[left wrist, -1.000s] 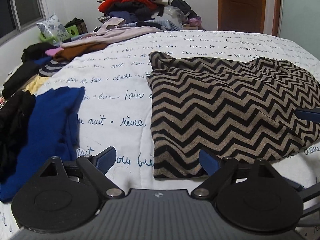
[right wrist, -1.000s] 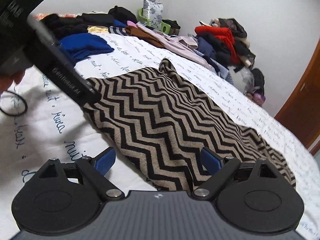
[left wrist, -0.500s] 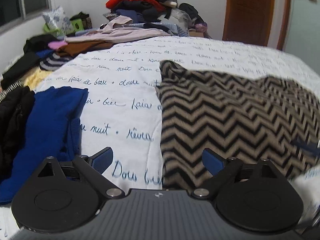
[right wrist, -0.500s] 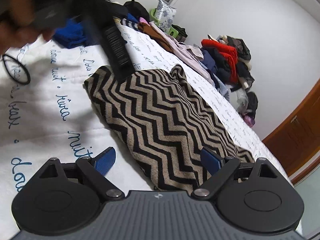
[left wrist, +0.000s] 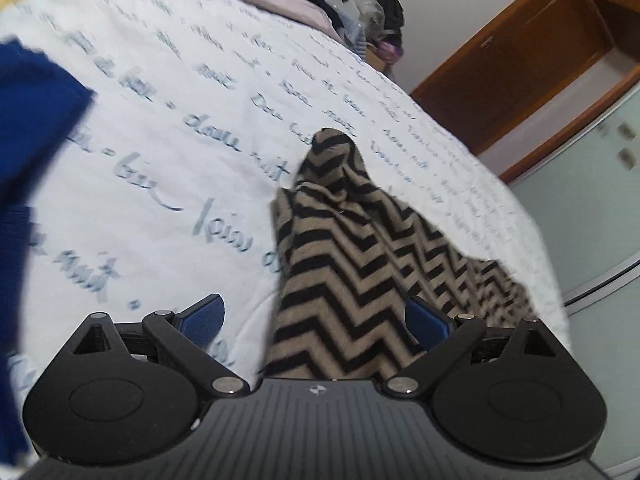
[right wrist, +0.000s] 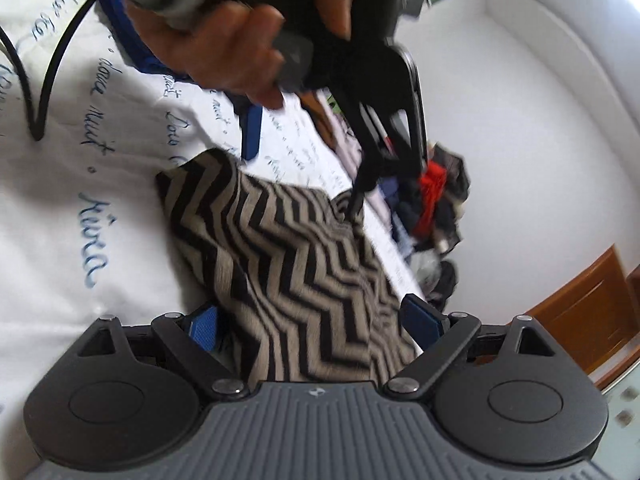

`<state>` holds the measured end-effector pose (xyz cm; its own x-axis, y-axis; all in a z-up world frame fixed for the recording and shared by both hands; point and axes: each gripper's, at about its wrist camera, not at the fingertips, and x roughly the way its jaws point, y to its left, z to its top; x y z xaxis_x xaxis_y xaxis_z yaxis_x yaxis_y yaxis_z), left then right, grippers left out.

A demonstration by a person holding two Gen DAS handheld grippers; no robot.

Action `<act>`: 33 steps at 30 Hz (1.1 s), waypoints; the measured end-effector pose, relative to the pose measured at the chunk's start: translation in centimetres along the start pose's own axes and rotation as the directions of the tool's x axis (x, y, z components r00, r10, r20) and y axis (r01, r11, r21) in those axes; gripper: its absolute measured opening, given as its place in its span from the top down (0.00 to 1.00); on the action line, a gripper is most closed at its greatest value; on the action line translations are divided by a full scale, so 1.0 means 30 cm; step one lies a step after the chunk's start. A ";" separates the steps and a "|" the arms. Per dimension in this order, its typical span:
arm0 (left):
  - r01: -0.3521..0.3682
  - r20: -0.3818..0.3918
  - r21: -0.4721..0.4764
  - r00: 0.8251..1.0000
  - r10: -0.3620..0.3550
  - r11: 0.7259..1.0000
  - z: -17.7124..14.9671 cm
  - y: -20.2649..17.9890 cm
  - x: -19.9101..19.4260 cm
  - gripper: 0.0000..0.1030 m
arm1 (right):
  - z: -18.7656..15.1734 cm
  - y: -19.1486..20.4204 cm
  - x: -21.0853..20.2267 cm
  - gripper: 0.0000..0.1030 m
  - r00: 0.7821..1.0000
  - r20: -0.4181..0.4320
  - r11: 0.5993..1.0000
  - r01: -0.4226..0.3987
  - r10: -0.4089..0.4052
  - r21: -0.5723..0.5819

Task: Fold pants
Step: 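Grasp the folded dress edge with the left gripper while the right gripper grasps it, then lift the folded dress with both grippers for another fold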

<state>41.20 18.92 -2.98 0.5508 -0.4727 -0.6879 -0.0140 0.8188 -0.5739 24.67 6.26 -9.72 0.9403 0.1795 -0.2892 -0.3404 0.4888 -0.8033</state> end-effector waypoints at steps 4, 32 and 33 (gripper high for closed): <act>0.129 -0.071 -0.066 0.988 -0.134 0.989 0.042 0.036 0.086 0.05 | 0.030 0.018 0.036 0.12 0.998 0.019 0.998 0.061 -0.060 -0.033; 0.136 -0.001 0.092 0.991 -0.136 0.987 0.101 -0.069 0.170 0.87 | -0.021 -0.274 0.064 0.93 0.955 0.145 0.765 -0.294 0.258 0.573; 0.123 0.011 0.106 0.992 -0.125 0.987 0.099 -0.089 0.153 0.87 | -0.035 -0.291 0.059 0.93 0.951 0.157 0.741 -0.306 0.266 0.598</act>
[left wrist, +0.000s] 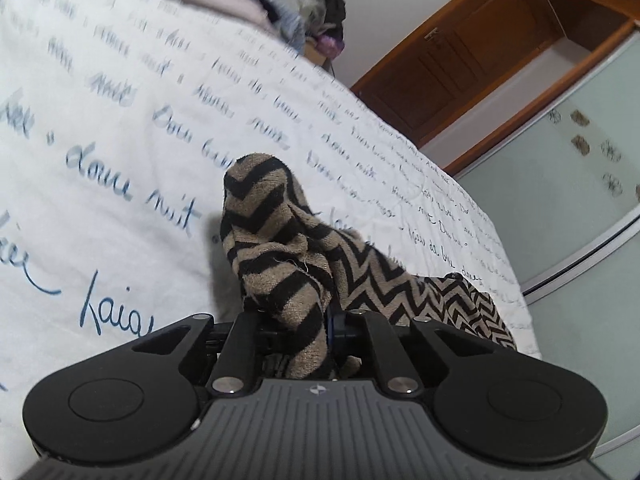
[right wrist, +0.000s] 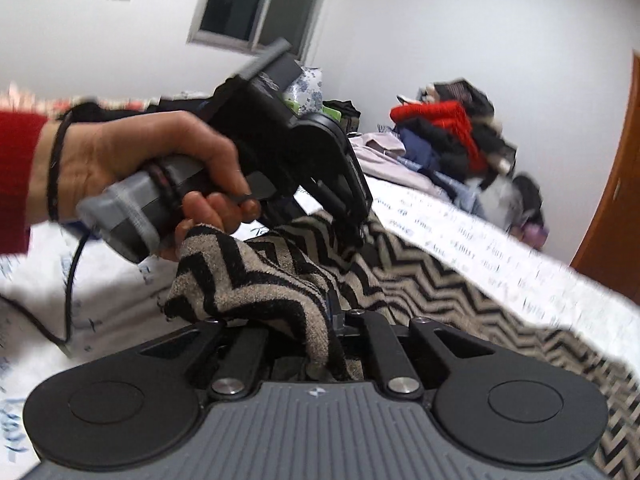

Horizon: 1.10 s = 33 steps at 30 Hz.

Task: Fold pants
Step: 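Lift the folded dress with both grippers for another fold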

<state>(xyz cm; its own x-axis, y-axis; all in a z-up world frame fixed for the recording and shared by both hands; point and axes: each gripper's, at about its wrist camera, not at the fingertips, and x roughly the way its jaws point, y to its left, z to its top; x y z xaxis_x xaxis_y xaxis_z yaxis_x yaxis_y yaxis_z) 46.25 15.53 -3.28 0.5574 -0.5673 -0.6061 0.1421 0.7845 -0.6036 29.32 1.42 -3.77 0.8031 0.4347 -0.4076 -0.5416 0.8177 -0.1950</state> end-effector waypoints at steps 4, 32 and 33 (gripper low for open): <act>-0.028 0.034 0.020 0.999 0.027 0.999 0.001 -0.072 -0.051 0.88 | -0.027 -0.055 -0.050 0.93 0.999 0.036 0.997 -0.005 0.002 0.079; -0.055 0.093 0.244 0.995 0.033 0.968 -0.061 -0.718 0.106 0.88 | -0.153 -0.460 -0.361 0.94 0.989 0.086 0.907 0.075 -0.121 0.414; -0.055 0.089 0.256 0.996 0.034 0.965 -0.071 -0.743 0.126 0.88 | -0.162 -0.474 -0.372 0.94 0.988 0.082 0.901 0.081 -0.128 0.425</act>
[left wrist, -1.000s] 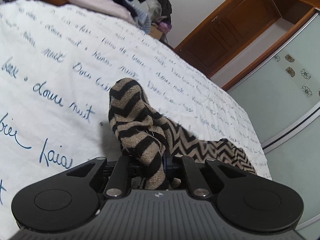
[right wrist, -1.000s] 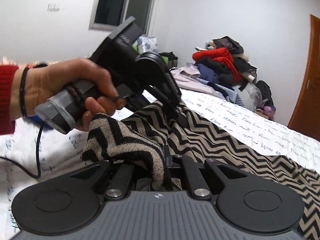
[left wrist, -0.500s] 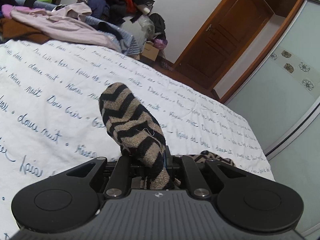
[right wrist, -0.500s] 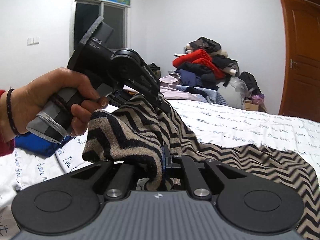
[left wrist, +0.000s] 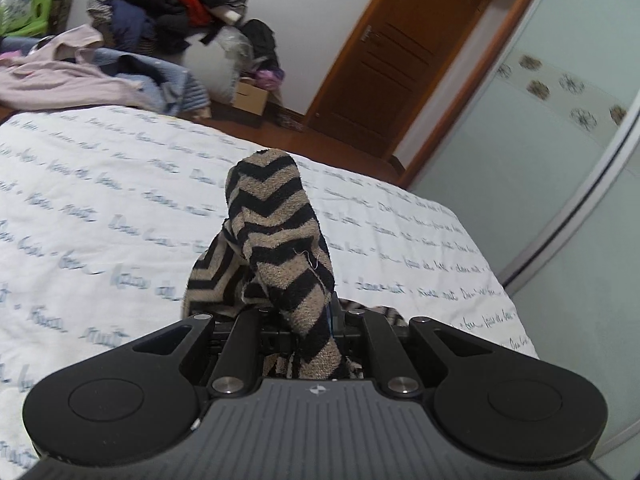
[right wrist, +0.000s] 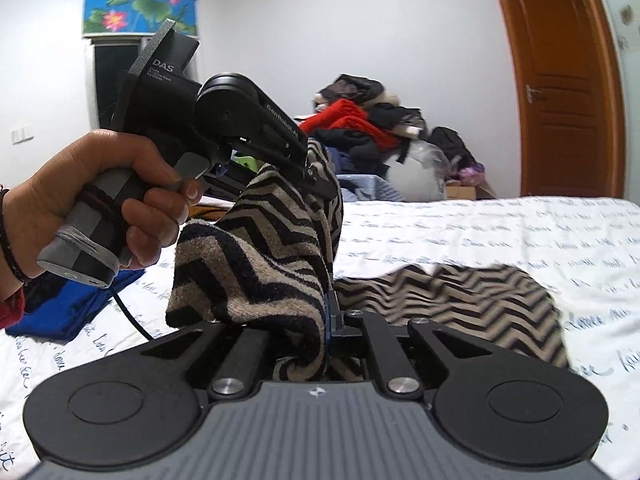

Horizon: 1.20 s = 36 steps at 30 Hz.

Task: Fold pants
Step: 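Lift the folded dress with both grippers for another fold, then fold the lifted dress over onto itself and open both grippers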

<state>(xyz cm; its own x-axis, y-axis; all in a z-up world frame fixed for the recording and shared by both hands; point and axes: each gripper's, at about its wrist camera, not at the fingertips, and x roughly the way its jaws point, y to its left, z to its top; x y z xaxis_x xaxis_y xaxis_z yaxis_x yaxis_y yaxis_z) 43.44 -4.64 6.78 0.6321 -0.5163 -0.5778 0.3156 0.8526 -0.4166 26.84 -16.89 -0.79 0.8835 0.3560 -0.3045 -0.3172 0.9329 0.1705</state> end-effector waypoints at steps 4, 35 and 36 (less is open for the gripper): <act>0.016 -0.032 0.032 0.999 -0.015 0.999 -0.020 -0.086 0.083 0.88 | -0.013 -0.084 -0.020 0.94 0.999 -0.011 0.998 0.031 -0.031 0.053; -0.062 -0.170 0.216 0.980 0.100 0.974 -0.158 -0.333 0.407 0.69 | -0.135 -0.383 -0.066 0.94 0.990 -0.139 0.925 0.083 -0.033 0.371; -0.067 -0.168 0.224 0.980 0.106 0.972 -0.161 -0.340 0.409 0.68 | -0.135 -0.382 -0.067 0.94 0.989 -0.142 0.925 0.085 -0.035 0.369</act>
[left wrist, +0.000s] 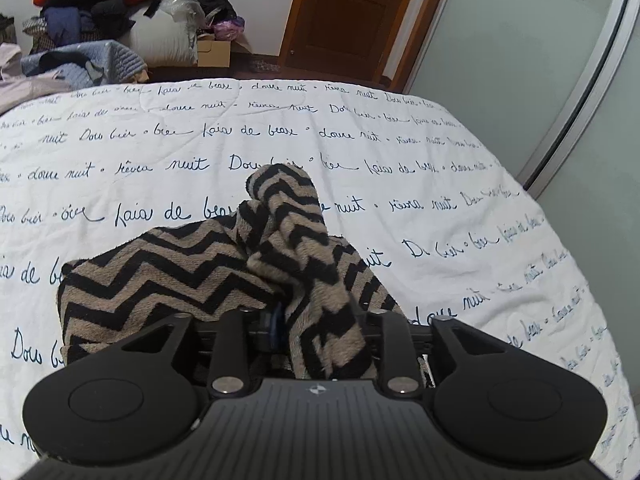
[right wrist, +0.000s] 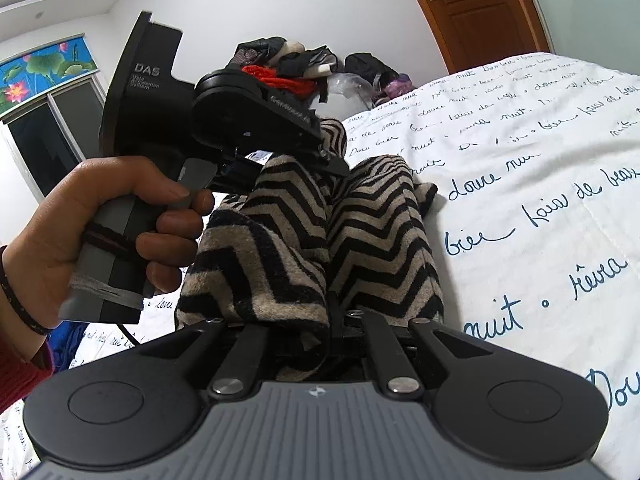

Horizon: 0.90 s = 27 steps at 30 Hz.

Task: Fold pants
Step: 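Fold the lifted dress over onto itself and open both grippers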

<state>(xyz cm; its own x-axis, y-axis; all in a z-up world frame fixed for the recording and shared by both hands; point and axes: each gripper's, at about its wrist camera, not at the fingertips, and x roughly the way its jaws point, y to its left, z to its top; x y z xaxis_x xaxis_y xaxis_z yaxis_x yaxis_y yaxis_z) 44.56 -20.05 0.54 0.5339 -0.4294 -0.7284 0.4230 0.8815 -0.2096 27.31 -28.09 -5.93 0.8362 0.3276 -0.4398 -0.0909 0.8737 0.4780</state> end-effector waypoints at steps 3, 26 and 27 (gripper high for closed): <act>-0.017 0.002 0.022 1.000 0.017 1.000 -0.004 -0.020 0.003 0.64 | -0.002 0.004 -0.003 0.94 1.000 -0.001 1.000 0.006 -0.006 -0.007; -0.063 0.015 0.033 0.998 0.063 0.997 -0.008 -0.048 -0.030 0.30 | -0.002 -0.088 -0.054 0.82 0.999 -0.040 0.994 0.030 -0.026 0.107; -0.068 0.023 0.033 0.997 0.067 0.997 -0.005 -0.045 -0.039 0.28 | -0.003 -0.093 -0.057 0.81 0.999 -0.040 0.993 0.033 -0.029 0.113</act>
<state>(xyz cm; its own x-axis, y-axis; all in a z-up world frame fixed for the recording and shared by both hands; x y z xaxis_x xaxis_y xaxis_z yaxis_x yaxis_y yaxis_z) 43.27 -20.70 1.58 0.5779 -0.3735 -0.7256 0.4094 0.9018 -0.1382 26.11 -31.06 -6.58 0.8160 0.3167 -0.4836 -0.0014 0.8377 0.5462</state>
